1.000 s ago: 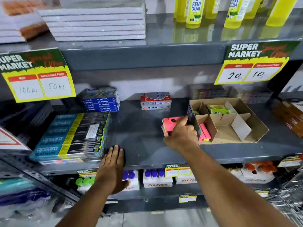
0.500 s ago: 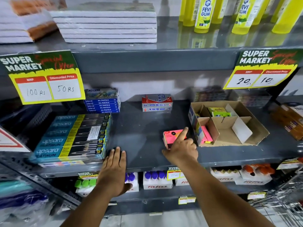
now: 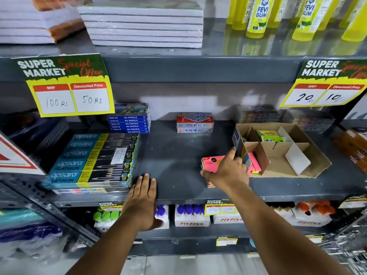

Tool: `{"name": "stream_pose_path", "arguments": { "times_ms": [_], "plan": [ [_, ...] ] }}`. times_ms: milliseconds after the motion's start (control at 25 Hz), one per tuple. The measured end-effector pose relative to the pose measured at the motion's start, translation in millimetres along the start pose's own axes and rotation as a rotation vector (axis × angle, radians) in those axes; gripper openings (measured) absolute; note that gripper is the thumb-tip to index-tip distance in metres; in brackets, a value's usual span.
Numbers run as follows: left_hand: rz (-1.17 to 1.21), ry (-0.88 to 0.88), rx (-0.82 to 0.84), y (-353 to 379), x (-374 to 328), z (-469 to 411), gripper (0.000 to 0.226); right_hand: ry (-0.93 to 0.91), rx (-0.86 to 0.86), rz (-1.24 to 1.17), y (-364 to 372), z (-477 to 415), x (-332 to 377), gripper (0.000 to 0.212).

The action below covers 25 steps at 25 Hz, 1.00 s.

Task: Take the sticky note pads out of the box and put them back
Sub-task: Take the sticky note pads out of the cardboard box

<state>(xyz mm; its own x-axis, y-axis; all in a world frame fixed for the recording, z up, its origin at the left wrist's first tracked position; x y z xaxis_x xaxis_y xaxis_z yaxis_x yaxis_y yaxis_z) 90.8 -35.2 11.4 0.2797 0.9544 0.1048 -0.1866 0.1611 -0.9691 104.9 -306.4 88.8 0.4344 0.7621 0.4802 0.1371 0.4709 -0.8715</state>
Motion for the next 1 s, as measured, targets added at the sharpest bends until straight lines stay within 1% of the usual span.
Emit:
{"name": "stream_pose_path", "arguments": {
  "times_ms": [200,320,400,520,640,800,1000],
  "plan": [
    [-0.009,0.001,0.007,1,0,0,0.133,-0.006,-0.016,-0.003,0,-2,-1,0.123],
    [-0.02,0.009,0.008,0,0,2,0.132,0.0,-0.018,0.006,-7,-4,4,0.125],
    [-0.039,0.003,0.013,-1,0,0,0.131,-0.013,-0.032,0.003,-18,-9,16,0.127],
    [-0.078,-0.002,0.076,4,-1,-3,0.131,-0.033,-0.016,-0.07,-26,-23,47,0.125],
    [-0.074,0.019,0.078,4,-2,-4,0.129,-0.033,0.046,-0.11,-3,-38,80,0.125],
    [-0.062,0.015,0.056,2,0,-2,0.128,-0.015,0.111,0.015,44,-43,100,0.121],
    [-0.052,0.004,0.067,4,-1,-5,0.128,-0.037,0.1,0.174,74,-45,105,0.118]
  ]
}}
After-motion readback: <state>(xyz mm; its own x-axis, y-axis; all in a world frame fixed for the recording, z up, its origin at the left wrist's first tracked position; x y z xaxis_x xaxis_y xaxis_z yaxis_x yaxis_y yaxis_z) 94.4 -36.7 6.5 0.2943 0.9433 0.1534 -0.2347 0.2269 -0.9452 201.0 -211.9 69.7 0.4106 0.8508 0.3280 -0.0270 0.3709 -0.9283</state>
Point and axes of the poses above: each hand's wrist, its own z-axis away from the middle knuckle, its own y-axis out of the palm, x = y × z, the point moved 10 cm from there along -z, towards the middle knuckle, and after that the axes turned 6 degrees about -z, right-handed, at the moved point
